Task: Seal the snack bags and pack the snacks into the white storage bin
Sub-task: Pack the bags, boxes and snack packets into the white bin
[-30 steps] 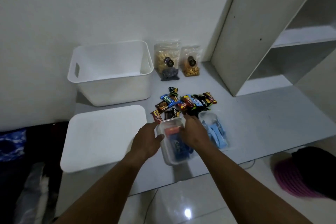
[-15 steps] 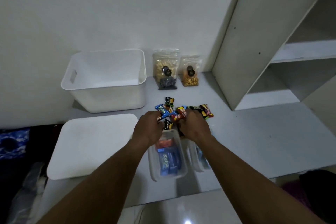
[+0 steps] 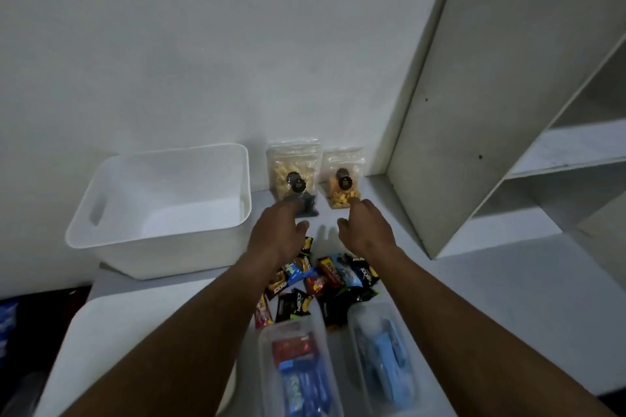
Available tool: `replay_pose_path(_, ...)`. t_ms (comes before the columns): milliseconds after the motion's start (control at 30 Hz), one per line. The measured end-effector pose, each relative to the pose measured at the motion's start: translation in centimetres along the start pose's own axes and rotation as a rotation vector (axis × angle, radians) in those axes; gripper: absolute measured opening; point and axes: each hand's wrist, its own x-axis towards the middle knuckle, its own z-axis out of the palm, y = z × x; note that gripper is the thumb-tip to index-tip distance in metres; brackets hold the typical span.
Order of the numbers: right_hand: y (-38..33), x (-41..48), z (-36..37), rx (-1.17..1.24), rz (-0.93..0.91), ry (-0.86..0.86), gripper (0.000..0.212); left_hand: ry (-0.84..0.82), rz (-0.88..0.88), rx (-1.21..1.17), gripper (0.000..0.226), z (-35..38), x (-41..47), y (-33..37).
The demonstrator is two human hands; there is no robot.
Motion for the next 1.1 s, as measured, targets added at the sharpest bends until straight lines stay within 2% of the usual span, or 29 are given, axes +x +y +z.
replay_pose_path(133,1.1,4.7,-0.9,-0.008,-0.032,0.011,0.048,0.033,-0.025,-0.003,0.036,1.1,4.6,0.2)
replay_pose_path(267,2.0,9.9,-1.3,0.033,-0.058,0.034,0.037,0.095,-0.049,0.065,0.042,2.8,9.6,0.1)
replay_pose_path(400,3.0,14.9,-0.9,0.002,-0.084,0.073,0.051,0.287,-0.152,0.124,0.045,4.5,14.2,-0.4)
replay_pose_path(533,4.1,18.6,-0.1,-0.036,-0.096,0.084,0.063,0.424,-0.331,0.038,0.05,5.5,17.1,-1.7)
replay_pose_path(700,5.0,20.6,0.8,-0.001,-0.103,0.035,0.064,0.457,-0.55,-0.147,0.058,6.4,19.0,-3.4)
replay_pose_path(900,5.5,21.2,0.8,-0.065,-0.105,0.064,0.063,0.496,-0.638,-0.202,0.048,6.9,20.1,-3.8)
replay_pose_path(1000,6.0,21.2,0.8,-0.095,-0.119,0.06,0.053,0.511,-0.656,-0.24,0.038,6.8,20.2,-3.9)
replay_pose_path(1100,6.4,21.2,0.5,-0.098,-0.129,0.045,0.042,0.468,-0.605,-0.251,0.044,6.9,20.1,-4.0)
